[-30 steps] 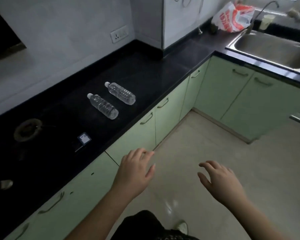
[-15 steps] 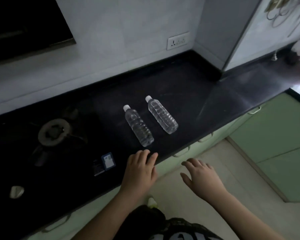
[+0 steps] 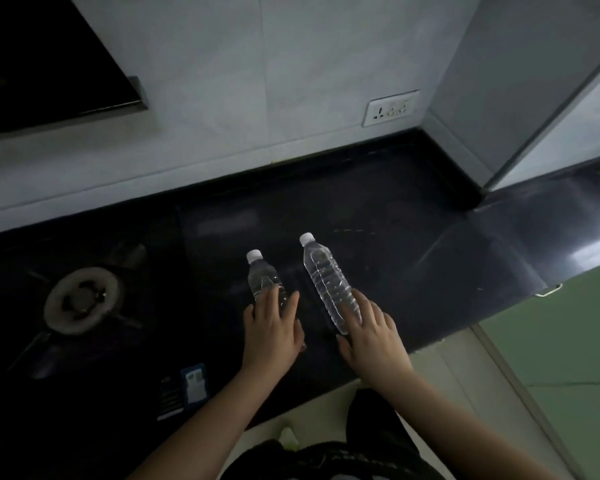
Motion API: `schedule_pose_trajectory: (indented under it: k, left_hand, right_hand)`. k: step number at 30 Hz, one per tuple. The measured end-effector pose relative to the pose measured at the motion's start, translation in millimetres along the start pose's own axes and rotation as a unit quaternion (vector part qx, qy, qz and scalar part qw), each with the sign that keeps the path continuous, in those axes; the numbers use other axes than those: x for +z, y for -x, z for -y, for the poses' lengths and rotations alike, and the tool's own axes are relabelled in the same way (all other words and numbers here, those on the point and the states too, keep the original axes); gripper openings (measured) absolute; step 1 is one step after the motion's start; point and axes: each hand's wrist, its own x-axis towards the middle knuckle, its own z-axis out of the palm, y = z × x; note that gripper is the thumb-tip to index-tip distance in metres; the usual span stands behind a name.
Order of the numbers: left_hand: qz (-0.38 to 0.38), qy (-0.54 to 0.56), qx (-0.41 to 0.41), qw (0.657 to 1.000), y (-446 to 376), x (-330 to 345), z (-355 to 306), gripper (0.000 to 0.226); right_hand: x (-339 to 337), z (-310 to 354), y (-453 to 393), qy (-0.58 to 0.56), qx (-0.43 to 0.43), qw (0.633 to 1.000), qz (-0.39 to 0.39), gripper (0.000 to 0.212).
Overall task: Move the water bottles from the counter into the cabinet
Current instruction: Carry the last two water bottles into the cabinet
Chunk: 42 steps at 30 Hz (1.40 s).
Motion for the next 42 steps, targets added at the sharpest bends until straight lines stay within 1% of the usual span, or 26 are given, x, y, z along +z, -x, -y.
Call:
schedule_pose_trajectory:
  k: [3, 5, 8, 10, 13, 17, 21, 23, 26, 28, 29, 32, 34, 36, 38, 40, 42]
  left_hand:
    - [-0.005, 0.004, -0.054, 0.999, -14, 8, 0, 0.060]
    - [-0.011, 0.022, -0.104, 0.994, -26, 11, -6, 0.073]
    - [-0.011, 0.064, -0.208, 0.976, -40, 13, -19, 0.093]
    - [-0.004, 0.069, -0.256, 0.964, -45, 19, -27, 0.099]
    - [0.010, 0.041, -0.304, 0.952, -48, 30, -36, 0.103]
    - [0.004, 0.035, -0.322, 0.946, -53, 32, -43, 0.103]
    - [-0.062, 0.072, -0.314, 0.945, -48, 37, -33, 0.097]
    - [-0.074, 0.070, -0.310, 0.945, -48, 43, -30, 0.099]
    - [-0.056, 0.057, -0.343, 0.936, -50, 46, -36, 0.101]
    - [-0.030, 0.063, -0.383, 0.921, -52, 43, -38, 0.103]
    - [-0.023, 0.062, -0.398, 0.915, -52, 41, -40, 0.103]
    - [-0.001, 0.030, -0.437, 0.899, -57, 38, -45, 0.100]
    - [0.009, 0.031, -0.463, 0.886, -61, 38, -49, 0.099]
    - [0.011, 0.043, -0.464, 0.884, -61, 39, -50, 0.100]
    - [0.008, 0.077, -0.456, 0.886, -57, 36, -43, 0.100]
    - [-0.006, 0.135, -0.445, 0.885, -48, 31, -33, 0.098]
    - [-0.026, 0.229, -0.432, 0.872, -36, 22, -23, 0.095]
  right_hand:
    - [9, -8, -34, -0.011, -0.024, 1.000, 0.015, 0.075]
    - [18, -14, -57, -0.007, -0.057, 0.997, 0.044, 0.077]
    - [29, -22, -85, -0.002, -0.094, 0.992, 0.083, 0.081]
    - [35, -27, -97, -0.021, -0.106, 0.989, 0.100, 0.085]
    - [44, -33, -105, -0.077, -0.118, 0.983, 0.117, 0.091]
    - [48, -41, -109, -0.108, -0.149, 0.977, 0.104, 0.087]
    - [39, -44, -118, -0.132, -0.186, 0.968, 0.102, 0.080]
    - [34, -42, -122, -0.160, -0.181, 0.964, 0.108, 0.081]
    - [33, -45, -131, -0.177, -0.155, 0.960, 0.152, 0.096]
    - [33, -44, -135, -0.157, -0.129, 0.963, 0.179, 0.104]
    - [32, -43, -136, -0.134, -0.126, 0.967, 0.177, 0.104]
    - [33, -39, -134, -0.063, -0.129, 0.981, 0.131, 0.103]
    - [37, -39, -134, -0.064, -0.122, 0.984, 0.115, 0.100]
    - [38, -40, -136, -0.095, -0.115, 0.982, 0.116, 0.096]
    - [34, -44, -140, -0.151, -0.100, 0.974, 0.136, 0.094]
    - [24, -52, -147, -0.232, -0.068, 0.953, 0.184, 0.091]
    - [11, -63, -148, -0.324, -0.014, 0.917, 0.231, 0.082]
